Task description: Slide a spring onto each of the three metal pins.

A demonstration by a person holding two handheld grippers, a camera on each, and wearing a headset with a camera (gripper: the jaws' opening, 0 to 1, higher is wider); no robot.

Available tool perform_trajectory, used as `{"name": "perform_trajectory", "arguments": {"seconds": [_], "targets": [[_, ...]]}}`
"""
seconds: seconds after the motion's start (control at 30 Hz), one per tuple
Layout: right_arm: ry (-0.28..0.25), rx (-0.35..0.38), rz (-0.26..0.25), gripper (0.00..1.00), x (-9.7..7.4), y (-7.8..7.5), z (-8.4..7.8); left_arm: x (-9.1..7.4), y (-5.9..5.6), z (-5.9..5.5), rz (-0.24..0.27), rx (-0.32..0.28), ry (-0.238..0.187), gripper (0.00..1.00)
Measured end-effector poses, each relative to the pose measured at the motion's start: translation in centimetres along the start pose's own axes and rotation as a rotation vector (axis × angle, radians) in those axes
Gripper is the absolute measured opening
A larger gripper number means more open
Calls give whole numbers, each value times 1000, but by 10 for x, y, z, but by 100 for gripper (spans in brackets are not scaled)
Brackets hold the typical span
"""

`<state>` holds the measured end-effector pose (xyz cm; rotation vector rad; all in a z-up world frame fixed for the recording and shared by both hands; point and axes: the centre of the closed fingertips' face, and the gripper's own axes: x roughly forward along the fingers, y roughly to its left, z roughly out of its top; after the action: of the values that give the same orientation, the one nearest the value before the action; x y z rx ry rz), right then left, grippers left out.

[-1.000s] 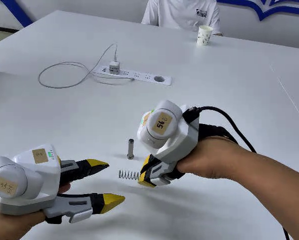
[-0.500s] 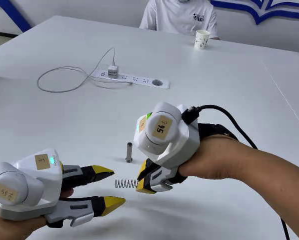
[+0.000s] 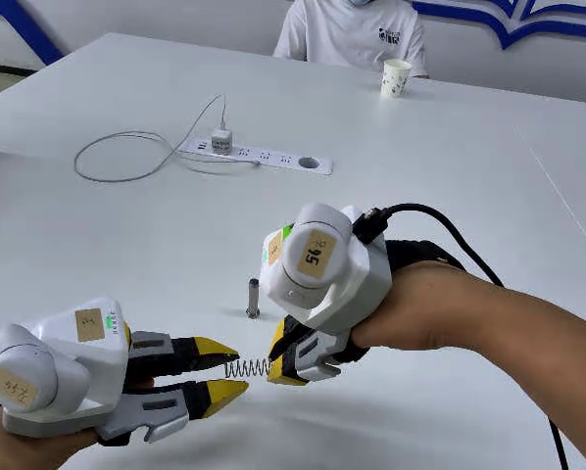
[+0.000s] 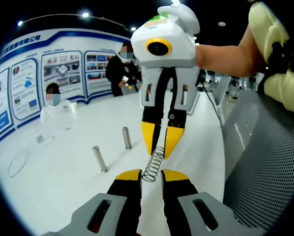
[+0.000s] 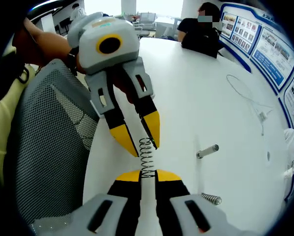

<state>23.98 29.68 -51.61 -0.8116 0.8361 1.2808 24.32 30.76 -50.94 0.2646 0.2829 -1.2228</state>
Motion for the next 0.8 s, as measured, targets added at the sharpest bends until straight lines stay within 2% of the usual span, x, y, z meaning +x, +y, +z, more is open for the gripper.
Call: {"name": "perform_trajectory", "arguments": {"seconds": [0.27,0.8], "targets": [[1,-17,-3,11,-4,1,4,1,0,-2,1,10,9,13],[-50,-60,-23,11,-18,1,30,2,3,-2,11,7,7,12]]}}
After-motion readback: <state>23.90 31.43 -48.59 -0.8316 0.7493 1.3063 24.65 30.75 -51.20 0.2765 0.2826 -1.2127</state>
